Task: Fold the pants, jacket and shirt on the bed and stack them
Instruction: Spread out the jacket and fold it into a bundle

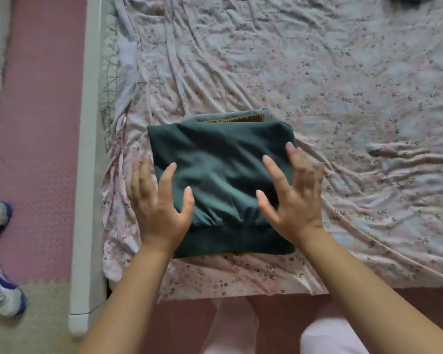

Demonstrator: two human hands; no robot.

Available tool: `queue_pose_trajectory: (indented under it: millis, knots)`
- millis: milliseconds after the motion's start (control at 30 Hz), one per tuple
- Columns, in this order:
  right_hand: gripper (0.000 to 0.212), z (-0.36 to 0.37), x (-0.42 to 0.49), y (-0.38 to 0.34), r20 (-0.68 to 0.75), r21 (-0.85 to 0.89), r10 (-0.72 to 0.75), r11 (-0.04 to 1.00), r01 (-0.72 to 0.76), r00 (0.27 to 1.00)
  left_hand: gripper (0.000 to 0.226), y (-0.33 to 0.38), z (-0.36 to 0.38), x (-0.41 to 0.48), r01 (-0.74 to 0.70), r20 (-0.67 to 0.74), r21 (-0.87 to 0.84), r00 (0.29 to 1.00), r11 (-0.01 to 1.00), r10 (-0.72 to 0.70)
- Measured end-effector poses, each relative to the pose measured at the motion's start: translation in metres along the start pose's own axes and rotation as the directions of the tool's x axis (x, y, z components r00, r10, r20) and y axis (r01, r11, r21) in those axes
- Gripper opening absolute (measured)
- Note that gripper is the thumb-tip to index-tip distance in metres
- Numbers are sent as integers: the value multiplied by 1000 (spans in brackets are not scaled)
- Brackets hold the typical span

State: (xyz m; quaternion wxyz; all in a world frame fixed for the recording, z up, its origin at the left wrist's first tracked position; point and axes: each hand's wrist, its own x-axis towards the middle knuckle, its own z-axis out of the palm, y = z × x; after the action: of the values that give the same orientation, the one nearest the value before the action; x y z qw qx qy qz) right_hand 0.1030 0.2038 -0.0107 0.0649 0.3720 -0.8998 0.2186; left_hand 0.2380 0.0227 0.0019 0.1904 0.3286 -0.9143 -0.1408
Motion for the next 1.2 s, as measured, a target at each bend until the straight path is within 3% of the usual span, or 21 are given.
queue_pose_trajectory:
  millis: [67,133,267,400,533,700,833,1000,1200]
  knots:
    - [59,17,15,-3,51,-50,-93,994,95,994,43,8,12,8,-237,-4,83,971,968,238]
    - [61,37,27,6,123,-68,-68,995,76,990,48,11,38,16,-295,115,118,953,948,282]
    - [59,73,33,34,208,-51,-41,997,53,977,53,0,90,18,-252,322,191,929,949,182]
    - [59,85,33,41,177,-12,-28,999,31,984,54,0,102,20,-251,322,248,932,936,165]
    - [58,63,36,33,252,91,3,996,-26,968,52,9,84,23,-236,367,232,920,944,140]
    - [42,-3,24,57,247,403,34,905,-134,968,39,62,41,18,-12,198,132,980,991,-15]
    - [34,-61,0,127,269,353,117,912,-211,956,31,151,41,9,-31,139,15,990,999,29]
    - [39,-132,-6,253,319,183,274,922,-342,907,31,275,86,14,-93,276,-39,956,995,100]
    - [26,-182,35,388,337,47,347,922,-384,875,28,374,152,59,-57,399,21,916,998,44]
